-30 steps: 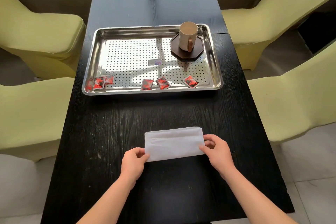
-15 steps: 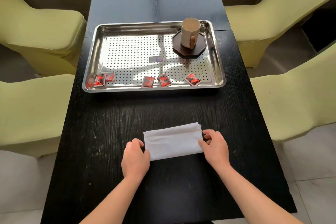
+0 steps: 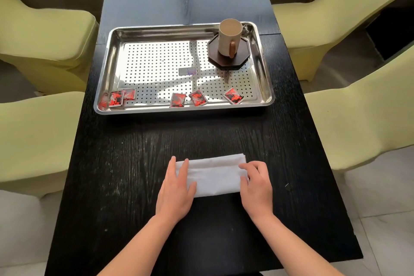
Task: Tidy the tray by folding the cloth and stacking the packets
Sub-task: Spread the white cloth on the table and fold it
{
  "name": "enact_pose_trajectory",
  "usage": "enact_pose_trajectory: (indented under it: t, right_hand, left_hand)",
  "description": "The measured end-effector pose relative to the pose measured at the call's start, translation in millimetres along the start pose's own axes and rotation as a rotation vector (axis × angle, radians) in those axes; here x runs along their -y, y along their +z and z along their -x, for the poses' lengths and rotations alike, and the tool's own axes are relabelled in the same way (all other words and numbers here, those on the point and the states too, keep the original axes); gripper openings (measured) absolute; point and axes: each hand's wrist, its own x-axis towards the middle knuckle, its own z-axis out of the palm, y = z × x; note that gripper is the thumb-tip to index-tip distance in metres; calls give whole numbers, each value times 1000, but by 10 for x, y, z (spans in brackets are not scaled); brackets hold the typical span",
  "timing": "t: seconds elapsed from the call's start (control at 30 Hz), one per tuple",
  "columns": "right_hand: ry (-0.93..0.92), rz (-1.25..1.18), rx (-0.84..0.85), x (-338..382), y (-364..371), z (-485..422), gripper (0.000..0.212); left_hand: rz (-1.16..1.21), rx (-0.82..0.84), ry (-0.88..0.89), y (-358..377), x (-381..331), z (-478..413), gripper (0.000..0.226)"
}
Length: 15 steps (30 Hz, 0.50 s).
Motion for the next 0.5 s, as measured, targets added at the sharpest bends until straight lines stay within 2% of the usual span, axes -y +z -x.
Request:
enact_pose_trajectory:
  t: [0.1, 0.2, 0.37, 0.43, 0.5]
  right_hand:
    - [-5, 3, -26, -37, 9, 14, 27]
    - [85, 33, 53, -87, 54, -14, 27]
    - [111, 173, 146, -123, 89, -28, 35]
    - [27, 298, 128, -104, 89, -25, 41]
    - [-134, 402, 131, -86, 105, -37, 48]
  left_hand:
    - [-42, 20, 44, 35, 54, 11, 69]
    - [-95, 42, 69, 50, 57, 4, 69]
    - [-254, 14, 116, 28, 16, 12, 69]
    - [-301, -43, 163, 17, 7, 8, 70]
    - [-326, -74, 231, 32, 20, -19, 70]
